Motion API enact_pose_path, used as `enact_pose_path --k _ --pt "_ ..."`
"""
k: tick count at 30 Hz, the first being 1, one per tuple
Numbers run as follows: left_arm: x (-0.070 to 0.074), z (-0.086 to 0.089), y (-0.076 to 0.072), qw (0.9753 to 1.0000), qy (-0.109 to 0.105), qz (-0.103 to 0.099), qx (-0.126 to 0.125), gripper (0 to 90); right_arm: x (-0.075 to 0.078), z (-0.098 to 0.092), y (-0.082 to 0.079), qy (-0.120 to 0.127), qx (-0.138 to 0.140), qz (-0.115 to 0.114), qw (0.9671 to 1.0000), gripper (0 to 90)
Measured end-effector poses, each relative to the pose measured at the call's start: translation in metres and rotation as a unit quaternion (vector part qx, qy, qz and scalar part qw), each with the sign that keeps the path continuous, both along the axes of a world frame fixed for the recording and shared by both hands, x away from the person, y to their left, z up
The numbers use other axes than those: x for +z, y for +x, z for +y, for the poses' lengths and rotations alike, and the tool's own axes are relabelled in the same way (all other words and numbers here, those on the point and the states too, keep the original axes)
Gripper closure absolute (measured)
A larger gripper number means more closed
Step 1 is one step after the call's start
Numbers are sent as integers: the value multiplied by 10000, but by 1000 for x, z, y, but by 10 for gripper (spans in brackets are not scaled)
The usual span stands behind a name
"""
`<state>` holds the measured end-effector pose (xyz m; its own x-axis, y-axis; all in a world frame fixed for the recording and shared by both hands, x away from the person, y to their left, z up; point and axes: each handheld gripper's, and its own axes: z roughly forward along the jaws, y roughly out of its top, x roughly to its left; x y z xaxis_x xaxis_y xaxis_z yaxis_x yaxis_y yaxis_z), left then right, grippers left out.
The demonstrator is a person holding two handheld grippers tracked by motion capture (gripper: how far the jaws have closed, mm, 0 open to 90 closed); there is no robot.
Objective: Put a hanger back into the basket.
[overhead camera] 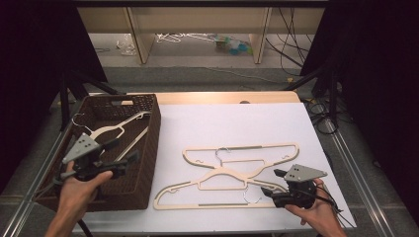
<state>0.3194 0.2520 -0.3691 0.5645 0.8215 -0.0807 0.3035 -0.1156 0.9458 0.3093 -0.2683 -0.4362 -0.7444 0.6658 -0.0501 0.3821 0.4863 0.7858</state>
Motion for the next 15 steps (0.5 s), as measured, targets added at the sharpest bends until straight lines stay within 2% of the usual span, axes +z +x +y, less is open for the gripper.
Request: enact_pose_path --k 3,6,9,11,13,15 --pt "-2 -21 -11 9997 -70 -53 -239 163 -2 0 1 9 23 -33 10000 268" --pt "-4 -37 -22 9986 63 -209 -486 163 -4 -2 1 26 49 -45 10000 266" --pt "-10 -53 -31 9974 122 -199 -679 161 -5 -3 -1 63 0 -41 10000 261" --pt "-15 -63 -38 9971 58 -102 -749 160 -5 -4 -1 87 16 -57 9999 255" --pt "-18 -69 -41 9965 122 -158 -818 161 -6 -5 0 98 39 -88 9999 248" --pt "-22 -74 -42 9966 94 -181 -793 161 -7 -5 -1 130 2 -88 9999 242"
